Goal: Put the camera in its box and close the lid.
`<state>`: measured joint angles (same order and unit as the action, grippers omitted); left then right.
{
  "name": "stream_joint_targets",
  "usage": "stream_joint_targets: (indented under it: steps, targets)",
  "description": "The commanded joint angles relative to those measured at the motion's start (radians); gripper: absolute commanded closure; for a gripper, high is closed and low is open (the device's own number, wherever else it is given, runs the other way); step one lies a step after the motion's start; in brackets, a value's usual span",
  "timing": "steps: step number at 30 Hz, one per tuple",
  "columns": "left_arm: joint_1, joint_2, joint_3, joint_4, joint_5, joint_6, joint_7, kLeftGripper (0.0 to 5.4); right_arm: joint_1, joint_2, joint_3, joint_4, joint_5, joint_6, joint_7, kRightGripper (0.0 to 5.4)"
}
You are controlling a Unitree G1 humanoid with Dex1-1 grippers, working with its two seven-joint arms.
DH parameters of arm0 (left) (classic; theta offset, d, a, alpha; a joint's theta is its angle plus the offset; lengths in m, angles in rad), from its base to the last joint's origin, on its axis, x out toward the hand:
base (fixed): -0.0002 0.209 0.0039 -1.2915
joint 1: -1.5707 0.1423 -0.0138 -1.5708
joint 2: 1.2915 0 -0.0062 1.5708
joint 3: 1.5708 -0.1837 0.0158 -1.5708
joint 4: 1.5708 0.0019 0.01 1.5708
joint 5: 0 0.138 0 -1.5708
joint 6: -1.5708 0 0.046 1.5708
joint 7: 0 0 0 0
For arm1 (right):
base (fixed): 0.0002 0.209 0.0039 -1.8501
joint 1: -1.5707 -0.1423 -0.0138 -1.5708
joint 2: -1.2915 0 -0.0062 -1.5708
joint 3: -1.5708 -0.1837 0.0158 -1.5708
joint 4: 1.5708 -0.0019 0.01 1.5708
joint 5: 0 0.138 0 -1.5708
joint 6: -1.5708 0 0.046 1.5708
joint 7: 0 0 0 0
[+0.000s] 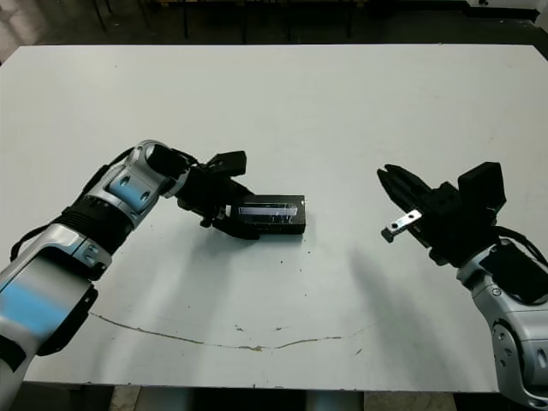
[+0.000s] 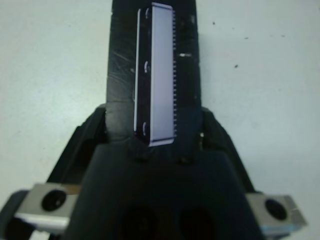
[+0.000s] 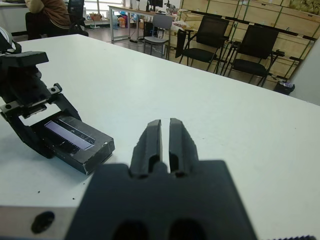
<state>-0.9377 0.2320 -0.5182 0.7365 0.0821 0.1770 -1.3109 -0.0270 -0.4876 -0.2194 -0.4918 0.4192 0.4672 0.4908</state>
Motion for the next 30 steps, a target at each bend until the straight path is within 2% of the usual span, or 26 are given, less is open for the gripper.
stream_joint_targets:
  steps: [1, 2, 3, 11, 17, 23, 26, 30]
  targets:
    - [0.093, -0.022, -0.070, 0.027, 0.063, -0.006, -0.004, 2.52, 0.008, -0.011, 0.009, 0.009, -0.004, 0.012, -0.001, 5.40]
    - [0.098, -0.018, -0.071, 0.029, 0.063, -0.018, -0.007, 2.52, 0.008, -0.011, 0.010, 0.011, -0.006, 0.010, 0.000, 5.40]
    - [0.100, -0.015, -0.074, 0.030, 0.066, -0.016, -0.010, 2.23, 0.008, -0.009, 0.010, 0.012, -0.005, 0.009, 0.000, 5.40]
    - [0.155, 0.032, -0.094, 0.049, 0.081, -0.037, -0.014, 0.99, 0.009, 0.003, 0.016, 0.013, 0.001, 0.003, -0.001, 5.40]
    - [0.193, 0.067, -0.087, 0.099, 0.077, -0.173, -0.020, 0.05, 0.004, 0.006, 0.023, 0.010, 0.006, 0.014, -0.005, 5.40]
    - [0.214, 0.123, -0.064, 0.137, 0.058, -0.189, 0.004, 0.01, 0.010, 0.006, 0.024, 0.005, 0.000, 0.013, -0.013, 5.40]
    - [0.244, 0.178, -0.039, 0.136, 0.047, -0.263, 0.035, 0.01, 0.012, 0.006, 0.023, 0.006, 0.005, 0.015, -0.012, 5.40]
    - [0.282, 0.253, -0.002, 0.111, 0.033, -0.299, 0.057, 0.01, 0.016, 0.009, 0.023, -0.002, 0.006, 0.025, -0.021, 5.40]
